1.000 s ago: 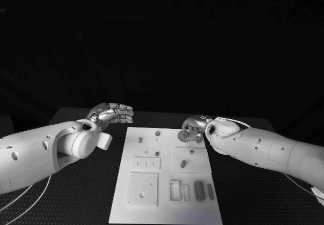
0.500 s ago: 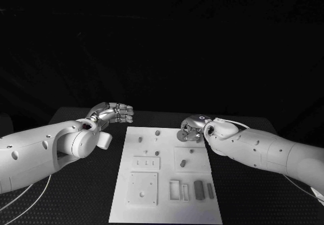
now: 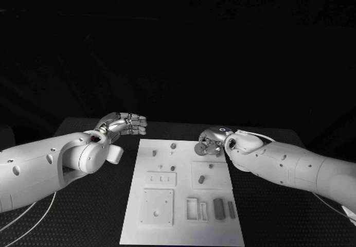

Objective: Assemble the parts on the task board

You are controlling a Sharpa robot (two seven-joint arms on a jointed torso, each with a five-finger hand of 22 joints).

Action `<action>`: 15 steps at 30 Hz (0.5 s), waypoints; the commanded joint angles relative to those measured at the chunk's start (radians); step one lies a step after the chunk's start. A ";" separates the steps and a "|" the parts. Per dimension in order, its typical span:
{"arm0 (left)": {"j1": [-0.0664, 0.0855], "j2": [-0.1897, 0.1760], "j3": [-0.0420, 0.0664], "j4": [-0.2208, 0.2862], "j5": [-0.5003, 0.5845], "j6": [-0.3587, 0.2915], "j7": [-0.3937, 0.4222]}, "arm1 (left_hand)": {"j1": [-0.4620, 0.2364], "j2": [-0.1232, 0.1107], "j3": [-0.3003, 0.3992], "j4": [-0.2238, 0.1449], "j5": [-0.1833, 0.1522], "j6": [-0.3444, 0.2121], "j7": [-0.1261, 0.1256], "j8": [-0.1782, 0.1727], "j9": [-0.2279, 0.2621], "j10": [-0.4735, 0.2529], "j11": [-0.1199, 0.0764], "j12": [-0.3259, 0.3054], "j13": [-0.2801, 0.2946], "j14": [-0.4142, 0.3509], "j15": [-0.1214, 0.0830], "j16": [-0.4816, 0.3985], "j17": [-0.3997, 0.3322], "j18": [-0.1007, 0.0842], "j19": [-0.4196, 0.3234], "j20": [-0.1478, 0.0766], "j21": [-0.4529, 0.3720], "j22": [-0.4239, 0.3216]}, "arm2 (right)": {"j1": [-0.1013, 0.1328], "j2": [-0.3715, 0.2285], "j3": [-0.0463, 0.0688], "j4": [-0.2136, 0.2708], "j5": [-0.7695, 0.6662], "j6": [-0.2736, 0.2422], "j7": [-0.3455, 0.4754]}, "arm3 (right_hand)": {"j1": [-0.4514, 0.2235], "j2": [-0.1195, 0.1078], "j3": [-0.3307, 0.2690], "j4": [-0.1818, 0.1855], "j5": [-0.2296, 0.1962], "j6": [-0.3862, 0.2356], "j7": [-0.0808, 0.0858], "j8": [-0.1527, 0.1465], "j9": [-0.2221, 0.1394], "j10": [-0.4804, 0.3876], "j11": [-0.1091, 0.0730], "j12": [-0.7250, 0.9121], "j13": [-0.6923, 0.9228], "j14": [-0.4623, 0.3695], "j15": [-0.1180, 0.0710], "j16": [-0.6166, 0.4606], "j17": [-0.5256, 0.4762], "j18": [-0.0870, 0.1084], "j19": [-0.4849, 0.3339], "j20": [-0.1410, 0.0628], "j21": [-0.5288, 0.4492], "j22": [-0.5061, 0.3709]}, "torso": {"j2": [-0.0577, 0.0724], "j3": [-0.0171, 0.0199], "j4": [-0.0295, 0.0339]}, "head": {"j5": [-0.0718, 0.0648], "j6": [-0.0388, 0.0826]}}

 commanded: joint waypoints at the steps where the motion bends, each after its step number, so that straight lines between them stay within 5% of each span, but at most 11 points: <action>1: 0.002 -0.002 0.001 0.002 -0.003 0.009 0.008 | -0.002 0.000 -0.001 0.005 -0.004 -0.005 -0.001 -0.007 0.001 -0.001 -0.003 -0.007 0.002 0.000 0.002 -0.004 0.002 0.004 -0.005 0.002 -0.003 0.001 | -0.012 -0.011 -0.007 0.027 -0.037 -0.029 -0.029 | -0.004 0.002 -0.004 -0.003 0.001 0.113 0.016 0.007 0.013 0.005 -0.004 0.007 -0.002 0.003 -0.007 0.006 0.004 0.069 -0.003 -0.005 0.007 0.019 | -0.001 -0.0012 0.0002 | -0.001 0.002; 15: 0.002 -0.004 0.001 0.001 -0.003 0.007 0.009 | -0.001 -0.001 -0.001 0.005 -0.004 -0.005 -0.001 -0.007 0.001 -0.001 -0.003 -0.007 0.002 0.000 0.002 -0.005 0.003 0.004 -0.005 0.002 -0.004 0.002 | 0.021 -0.026 -0.002 0.119 -0.108 -0.127 -0.092 | -0.006 -0.014 -0.007 -0.001 0.001 0.122 0.012 0.009 0.015 0.012 -0.008 0.007 -0.009 0.007 -0.010 0.010 0.011 0.069 0.002 -0.008 0.013 0.019 | -0.001 0.0006 -0.0013 | -0.001 0.012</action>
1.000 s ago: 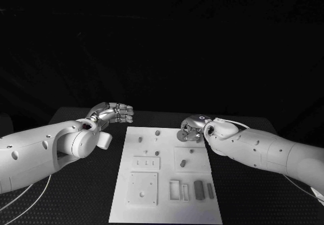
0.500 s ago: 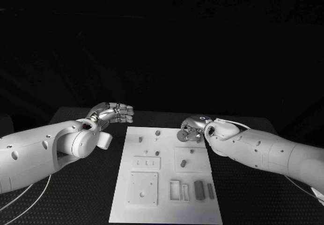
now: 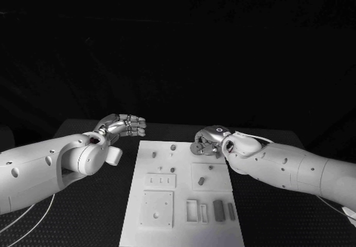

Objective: Assemble the parts on the task board

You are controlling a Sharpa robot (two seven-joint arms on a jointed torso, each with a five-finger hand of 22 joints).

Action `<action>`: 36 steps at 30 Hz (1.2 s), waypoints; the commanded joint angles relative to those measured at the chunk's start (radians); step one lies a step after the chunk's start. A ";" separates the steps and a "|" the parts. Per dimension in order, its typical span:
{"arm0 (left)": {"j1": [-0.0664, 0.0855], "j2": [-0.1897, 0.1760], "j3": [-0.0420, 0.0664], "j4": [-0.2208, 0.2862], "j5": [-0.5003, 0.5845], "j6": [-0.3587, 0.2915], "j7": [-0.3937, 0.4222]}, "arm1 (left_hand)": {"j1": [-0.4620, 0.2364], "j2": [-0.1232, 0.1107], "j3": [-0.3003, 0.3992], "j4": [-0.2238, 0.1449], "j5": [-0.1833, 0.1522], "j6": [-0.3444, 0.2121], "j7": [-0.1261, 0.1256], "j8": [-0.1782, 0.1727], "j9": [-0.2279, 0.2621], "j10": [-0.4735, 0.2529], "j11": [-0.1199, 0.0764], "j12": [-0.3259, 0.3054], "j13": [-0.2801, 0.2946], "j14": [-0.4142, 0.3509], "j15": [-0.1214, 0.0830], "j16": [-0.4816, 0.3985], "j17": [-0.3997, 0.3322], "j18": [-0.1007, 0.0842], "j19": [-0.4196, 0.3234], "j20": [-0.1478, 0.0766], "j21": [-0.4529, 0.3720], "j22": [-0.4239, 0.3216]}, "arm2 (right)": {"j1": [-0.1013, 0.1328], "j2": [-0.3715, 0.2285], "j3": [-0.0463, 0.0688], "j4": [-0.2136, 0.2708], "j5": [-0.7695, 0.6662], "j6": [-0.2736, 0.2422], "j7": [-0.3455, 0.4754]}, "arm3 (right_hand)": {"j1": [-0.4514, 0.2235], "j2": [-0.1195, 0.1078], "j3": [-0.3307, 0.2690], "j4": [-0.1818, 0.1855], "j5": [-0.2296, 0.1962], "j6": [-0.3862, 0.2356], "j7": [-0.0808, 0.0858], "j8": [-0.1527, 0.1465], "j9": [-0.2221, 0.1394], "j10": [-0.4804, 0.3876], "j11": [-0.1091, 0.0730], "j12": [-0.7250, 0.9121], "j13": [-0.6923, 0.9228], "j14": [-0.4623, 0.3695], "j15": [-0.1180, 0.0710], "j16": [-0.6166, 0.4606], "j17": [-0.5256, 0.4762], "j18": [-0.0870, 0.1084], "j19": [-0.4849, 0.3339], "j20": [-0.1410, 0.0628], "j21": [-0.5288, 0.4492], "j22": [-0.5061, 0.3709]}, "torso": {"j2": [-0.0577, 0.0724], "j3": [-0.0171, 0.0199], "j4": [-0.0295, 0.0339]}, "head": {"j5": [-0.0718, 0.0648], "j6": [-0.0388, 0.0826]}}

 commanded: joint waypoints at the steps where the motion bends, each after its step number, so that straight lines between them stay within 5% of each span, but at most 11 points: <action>1: 0.002 0.000 0.001 0.002 -0.003 0.008 0.009 | -0.001 -0.001 -0.001 0.004 -0.004 -0.005 -0.001 -0.007 0.002 -0.001 -0.003 -0.003 0.001 0.000 0.002 -0.005 0.001 0.004 -0.005 0.002 -0.004 0.001 | 0.003 -0.003 0.002 0.026 -0.056 -0.059 -0.043 | 0.001 -0.008 -0.005 0.002 0.001 0.122 0.013 0.000 0.015 0.005 -0.001 0.004 -0.002 0.004 -0.007 0.006 0.002 0.069 0.000 -0.007 0.006 0.019 | 0.000 0.0003 -0.0014 | 0.001 0.004; 14: 0.002 0.000 0.001 0.002 -0.003 0.006 0.009 | -0.001 -0.001 -0.001 0.005 -0.004 -0.005 -0.001 -0.007 0.002 0.000 -0.003 -0.004 0.001 0.000 0.002 -0.006 0.002 0.004 -0.005 0.002 -0.004 0.001 | 0.006 0.039 0.002 0.113 -0.173 -0.123 -0.112 | -0.002 -0.025 -0.003 0.008 0.001 0.123 0.012 -0.004 0.014 0.013 -0.002 0.003 -0.010 0.007 -0.009 0.008 0.005 0.069 0.009 -0.014 0.012 0.018 | 0.001 0.0007 0.0010 | 0.006 0.012; 24: 0.002 0.006 0.001 0.000 -0.003 0.007 0.008 | -0.001 0.000 -0.001 0.004 -0.004 -0.005 -0.001 -0.007 0.002 0.000 -0.003 -0.004 0.002 0.000 0.002 -0.007 0.003 0.004 -0.005 0.002 -0.005 0.002 | -0.003 0.102 -0.003 0.108 -0.203 -0.122 -0.140 | -0.002 -0.029 0.000 0.010 0.001 0.126 0.011 -0.004 0.014 0.016 -0.003 0.003 -0.013 0.008 -0.009 0.009 0.006 0.069 0.013 -0.016 0.013 0.017 | 0.001 -0.0014 0.0062 | 0.004 0.016; 36: 0.002 0.019 0.002 -0.007 -0.003 -0.001 0.005 | -0.001 0.000 -0.001 0.004 -0.004 -0.005 -0.001 -0.007 0.002 0.000 -0.003 -0.005 0.002 0.000 0.002 -0.008 0.004 0.004 -0.004 0.002 -0.005 0.002 | -0.013 0.144 -0.028 0.059 -0.201 -0.108 -0.138 | -0.003 -0.031 0.002 0.012 0.001 0.126 0.011 -0.005 0.013 0.018 -0.003 0.003 -0.015 0.008 -0.010 0.009 0.005 0.069 0.015 -0.017 0.014 0.017 | 0.002 -0.0027 0.0057 | 0.006 0.019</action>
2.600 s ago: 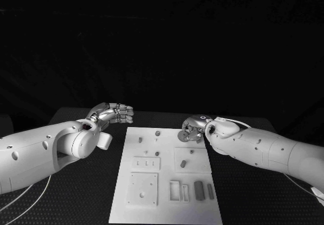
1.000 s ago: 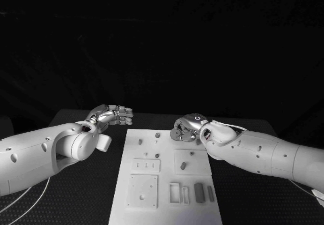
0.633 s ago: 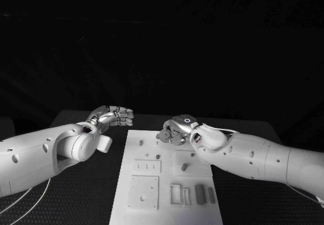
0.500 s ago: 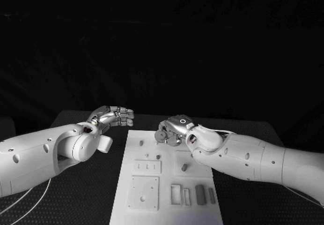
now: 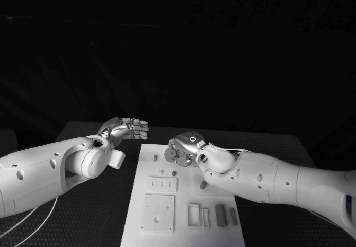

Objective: Assemble the parts on the task board

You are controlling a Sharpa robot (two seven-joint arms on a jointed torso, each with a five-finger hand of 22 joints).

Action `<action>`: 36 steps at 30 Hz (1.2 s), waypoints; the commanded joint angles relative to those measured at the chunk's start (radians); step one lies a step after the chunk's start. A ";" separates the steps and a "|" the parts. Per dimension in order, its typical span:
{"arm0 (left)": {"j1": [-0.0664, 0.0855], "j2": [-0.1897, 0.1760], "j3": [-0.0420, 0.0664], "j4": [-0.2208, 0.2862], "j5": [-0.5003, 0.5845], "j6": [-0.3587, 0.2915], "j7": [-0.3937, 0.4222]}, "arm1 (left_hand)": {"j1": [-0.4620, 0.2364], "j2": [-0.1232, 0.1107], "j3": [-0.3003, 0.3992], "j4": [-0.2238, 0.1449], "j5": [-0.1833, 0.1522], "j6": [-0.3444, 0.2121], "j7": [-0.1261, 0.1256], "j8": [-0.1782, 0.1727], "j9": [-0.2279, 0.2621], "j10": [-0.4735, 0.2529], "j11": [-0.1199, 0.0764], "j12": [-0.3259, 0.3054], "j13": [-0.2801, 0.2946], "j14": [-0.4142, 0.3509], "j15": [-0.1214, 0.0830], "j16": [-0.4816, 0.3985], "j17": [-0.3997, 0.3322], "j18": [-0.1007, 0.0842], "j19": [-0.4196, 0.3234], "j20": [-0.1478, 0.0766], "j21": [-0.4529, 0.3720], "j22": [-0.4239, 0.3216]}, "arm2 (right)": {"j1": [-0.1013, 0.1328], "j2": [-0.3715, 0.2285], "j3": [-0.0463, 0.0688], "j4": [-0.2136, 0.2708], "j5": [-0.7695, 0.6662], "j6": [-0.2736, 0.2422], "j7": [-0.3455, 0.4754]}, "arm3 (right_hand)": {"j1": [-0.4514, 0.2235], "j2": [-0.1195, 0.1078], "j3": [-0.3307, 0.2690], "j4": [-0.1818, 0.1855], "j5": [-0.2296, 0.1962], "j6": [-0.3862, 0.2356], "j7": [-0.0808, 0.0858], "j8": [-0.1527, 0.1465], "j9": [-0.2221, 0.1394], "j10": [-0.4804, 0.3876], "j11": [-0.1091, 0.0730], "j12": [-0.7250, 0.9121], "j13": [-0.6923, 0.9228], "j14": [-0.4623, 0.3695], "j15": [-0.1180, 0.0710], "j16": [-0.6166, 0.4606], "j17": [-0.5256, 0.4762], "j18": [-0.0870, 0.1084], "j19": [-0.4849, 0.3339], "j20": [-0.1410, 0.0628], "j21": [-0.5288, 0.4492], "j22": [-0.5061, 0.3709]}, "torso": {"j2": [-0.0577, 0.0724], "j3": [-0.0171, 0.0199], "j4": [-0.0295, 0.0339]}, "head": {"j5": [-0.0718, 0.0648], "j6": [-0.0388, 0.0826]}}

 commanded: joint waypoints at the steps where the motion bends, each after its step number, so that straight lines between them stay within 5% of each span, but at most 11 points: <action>1: 0.002 0.003 0.001 0.002 -0.003 0.000 0.005 | -0.001 0.000 -0.001 0.004 -0.004 -0.005 -0.001 -0.003 0.002 0.000 -0.003 -0.005 0.002 0.000 0.002 -0.004 0.002 0.004 -0.004 0.002 -0.005 0.001 | -0.003 0.007 -0.001 -0.010 -0.019 0.003 -0.010 | 0.002 -0.011 0.000 0.004 0.002 0.109 0.026 -0.002 0.001 0.008 0.001 0.004 -0.001 0.002 -0.008 0.006 0.001 0.069 -0.002 -0.008 0.007 0.017 | 0.000 -0.0003 -0.0005 | 0.002 -0.003; 19: 0.002 0.009 0.001 0.006 -0.002 0.003 0.005 | -0.002 -0.001 -0.001 0.004 -0.004 -0.004 -0.001 -0.003 0.002 0.001 -0.003 -0.005 0.002 0.000 0.002 -0.006 0.003 0.004 -0.004 0.002 -0.006 0.002 | -0.016 0.035 -0.010 -0.045 -0.018 0.031 -0.011 | -0.001 -0.013 0.001 0.007 0.002 0.106 0.027 -0.005 0.000 0.009 0.002 0.003 -0.003 0.001 -0.007 0.005 -0.004 0.069 0.000 -0.009 0.007 0.016 | 0.000 0.0030 -0.0020 | 0.012 -0.008; 36: 0.002 0.009 0.001 0.006 -0.002 0.005 0.004 | -0.002 -0.001 -0.002 0.005 -0.004 -0.005 0.000 -0.004 0.002 0.001 -0.003 -0.006 0.002 0.001 0.003 -0.007 0.005 0.004 -0.004 0.002 -0.007 0.002 | -0.018 0.047 -0.011 -0.073 -0.004 0.059 -0.016 | -0.003 -0.020 0.007 0.011 0.002 0.079 0.036 -0.024 -0.007 0.004 0.010 0.001 -0.010 -0.005 0.000 -0.001 -0.017 0.069 -0.002 -0.010 0.003 0.014 | 0.000 0.0023 -0.0031 | 0.014 -0.008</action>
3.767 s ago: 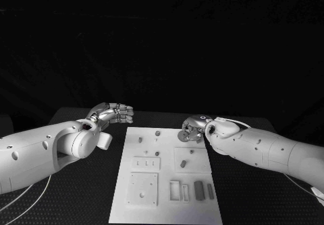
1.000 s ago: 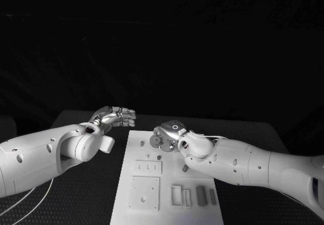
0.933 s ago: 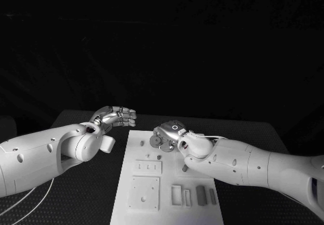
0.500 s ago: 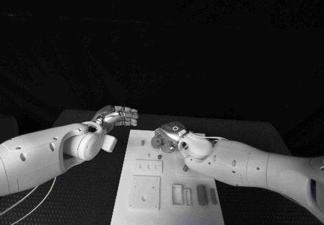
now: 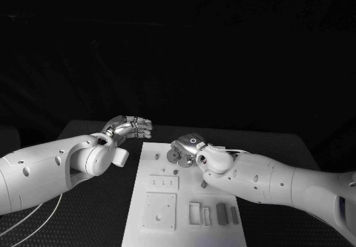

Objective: Assemble the parts on the task board

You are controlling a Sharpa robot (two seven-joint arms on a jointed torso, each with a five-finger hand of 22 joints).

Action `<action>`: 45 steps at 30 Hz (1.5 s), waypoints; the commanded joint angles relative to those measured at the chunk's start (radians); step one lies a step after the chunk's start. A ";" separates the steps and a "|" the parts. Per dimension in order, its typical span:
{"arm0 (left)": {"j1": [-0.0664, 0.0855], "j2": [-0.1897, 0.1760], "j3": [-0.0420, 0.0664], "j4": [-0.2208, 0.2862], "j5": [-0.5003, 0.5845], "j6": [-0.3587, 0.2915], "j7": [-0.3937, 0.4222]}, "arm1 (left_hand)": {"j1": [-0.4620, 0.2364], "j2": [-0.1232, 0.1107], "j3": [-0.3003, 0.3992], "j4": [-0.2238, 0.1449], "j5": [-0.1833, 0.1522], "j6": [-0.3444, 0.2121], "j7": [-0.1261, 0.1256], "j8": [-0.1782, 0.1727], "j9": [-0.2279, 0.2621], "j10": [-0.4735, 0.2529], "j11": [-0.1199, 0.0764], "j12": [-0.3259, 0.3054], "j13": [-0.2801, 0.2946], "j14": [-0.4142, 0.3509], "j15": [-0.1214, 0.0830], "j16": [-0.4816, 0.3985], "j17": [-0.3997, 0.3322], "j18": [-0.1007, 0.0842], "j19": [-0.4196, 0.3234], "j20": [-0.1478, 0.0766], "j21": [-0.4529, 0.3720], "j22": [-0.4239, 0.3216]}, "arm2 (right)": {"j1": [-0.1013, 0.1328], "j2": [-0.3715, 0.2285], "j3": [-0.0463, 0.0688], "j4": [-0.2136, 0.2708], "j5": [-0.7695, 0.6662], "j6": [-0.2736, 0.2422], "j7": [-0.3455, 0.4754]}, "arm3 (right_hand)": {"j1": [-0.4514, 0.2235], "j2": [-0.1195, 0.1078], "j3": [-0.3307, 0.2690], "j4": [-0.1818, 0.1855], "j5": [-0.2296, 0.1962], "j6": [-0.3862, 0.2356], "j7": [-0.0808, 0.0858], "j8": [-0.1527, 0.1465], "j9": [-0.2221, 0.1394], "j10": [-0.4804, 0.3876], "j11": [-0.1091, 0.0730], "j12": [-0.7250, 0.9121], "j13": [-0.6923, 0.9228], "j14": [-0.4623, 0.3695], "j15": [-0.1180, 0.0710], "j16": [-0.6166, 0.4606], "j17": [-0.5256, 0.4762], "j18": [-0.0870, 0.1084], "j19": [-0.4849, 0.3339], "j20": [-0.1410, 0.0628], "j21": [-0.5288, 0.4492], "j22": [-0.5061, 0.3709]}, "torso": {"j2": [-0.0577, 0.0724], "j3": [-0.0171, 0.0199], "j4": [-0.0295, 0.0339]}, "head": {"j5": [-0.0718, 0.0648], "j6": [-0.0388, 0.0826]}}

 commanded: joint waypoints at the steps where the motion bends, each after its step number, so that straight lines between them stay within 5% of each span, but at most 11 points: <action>1: 0.002 0.002 0.001 0.002 -0.002 0.006 0.006 | -0.002 -0.001 -0.002 0.005 -0.004 -0.005 0.000 -0.004 0.002 0.001 -0.003 -0.006 0.002 0.001 0.003 -0.004 0.001 0.004 -0.004 0.002 -0.007 0.001 | -0.001 0.003 -0.001 -0.002 0.002 0.026 -0.007 | -0.002 -0.012 0.001 0.005 0.002 0.071 0.039 -0.010 -0.002 0.000 0.008 0.002 -0.003 -0.008 0.001 -0.002 -0.003 0.069 0.000 -0.009 -0.001 0.014 | 0.000 -0.0001 -0.0001 | 0.001 -0.001; 17: 0.002 0.002 0.001 0.001 -0.002 0.005 0.005 | -0.003 -0.002 -0.002 0.005 -0.004 -0.005 0.000 -0.004 0.002 0.001 -0.003 -0.007 0.002 0.001 0.003 -0.005 0.002 0.004 -0.004 0.002 -0.007 0.001 | -0.001 0.006 -0.001 -0.005 0.034 0.020 0.000 | 0.003 -0.032 0.006 0.014 0.002 -0.020 0.069 -0.066 -0.028 -0.014 0.036 0.004 -0.012 -0.014 0.028 -0.009 -0.016 0.069 -0.002 -0.011 -0.007 0.012 | 0.000 0.0001 -0.0006 | 0.002 -0.002; 35: 0.002 0.000 0.001 -0.001 -0.002 0.005 0.006 | -0.003 0.005 0.001 0.008 -0.004 -0.006 0.002 -0.005 0.002 0.000 -0.002 -0.009 0.003 0.001 0.003 -0.009 0.006 0.003 -0.004 0.002 -0.009 0.002 | -0.001 -0.027 0.000 0.019 0.078 -0.011 0.015 | -0.002 -0.034 0.005 0.028 0.002 -0.052 0.070 -0.080 -0.032 -0.018 0.036 0.008 -0.016 -0.014 0.028 -0.009 -0.016 0.069 -0.001 -0.009 -0.008 0.012 | 0.000 0.0012 -0.0014 | 0.004 -0.004; 38: 0.002 -0.004 0.001 -0.001 -0.002 0.005 0.006 | -0.003 0.005 0.001 0.008 -0.004 -0.007 0.002 -0.006 0.002 0.000 -0.002 -0.010 0.003 0.001 0.003 -0.009 0.006 0.004 -0.004 0.002 -0.009 0.002 | 0.000 -0.053 0.002 0.038 0.125 -0.058 0.044 | -0.001 -0.032 0.006 0.029 0.002 -0.047 0.071 -0.076 -0.030 -0.018 0.037 0.010 -0.016 -0.012 0.029 -0.008 -0.012 0.069 0.000 -0.010 -0.008 0.012 | 0.000 0.0013 -0.0025 | 0.003 -0.003; 41: 0.002 -0.008 0.001 -0.002 -0.002 0.005 0.009 | -0.003 0.005 0.001 0.008 -0.004 -0.006 0.002 -0.006 0.002 0.000 -0.002 -0.010 0.003 0.001 0.003 -0.010 0.007 0.004 -0.004 0.002 -0.009 0.003 | 0.007 -0.098 0.019 0.075 0.227 -0.081 0.122 | 0.001 -0.034 0.005 0.028 0.002 -0.037 0.073 -0.070 -0.027 -0.018 0.039 0.012 -0.016 -0.014 0.031 -0.008 -0.016 0.069 0.001 -0.010 -0.008 0.012 | -0.001 0.0004 -0.0048 | 0.002 0.002; 45: 0.002 -0.016 0.001 -0.003 -0.002 0.004 0.009 | -0.002 0.004 0.001 0.007 -0.004 -0.006 0.001 -0.005 0.003 0.001 -0.002 -0.009 0.003 0.001 0.003 -0.010 0.007 0.004 -0.004 0.002 -0.010 0.003 | 0.031 -0.172 0.034 0.115 0.379 -0.049 0.277 | 0.005 -0.034 0.006 0.025 0.002 -0.034 0.076 -0.069 -0.026 -0.022 0.042 0.013 -0.017 -0.017 0.034 -0.010 -0.021 0.069 -0.002 -0.010 -0.009 0.012 | -0.002 0.0019 -0.0092 | 0.001 0.007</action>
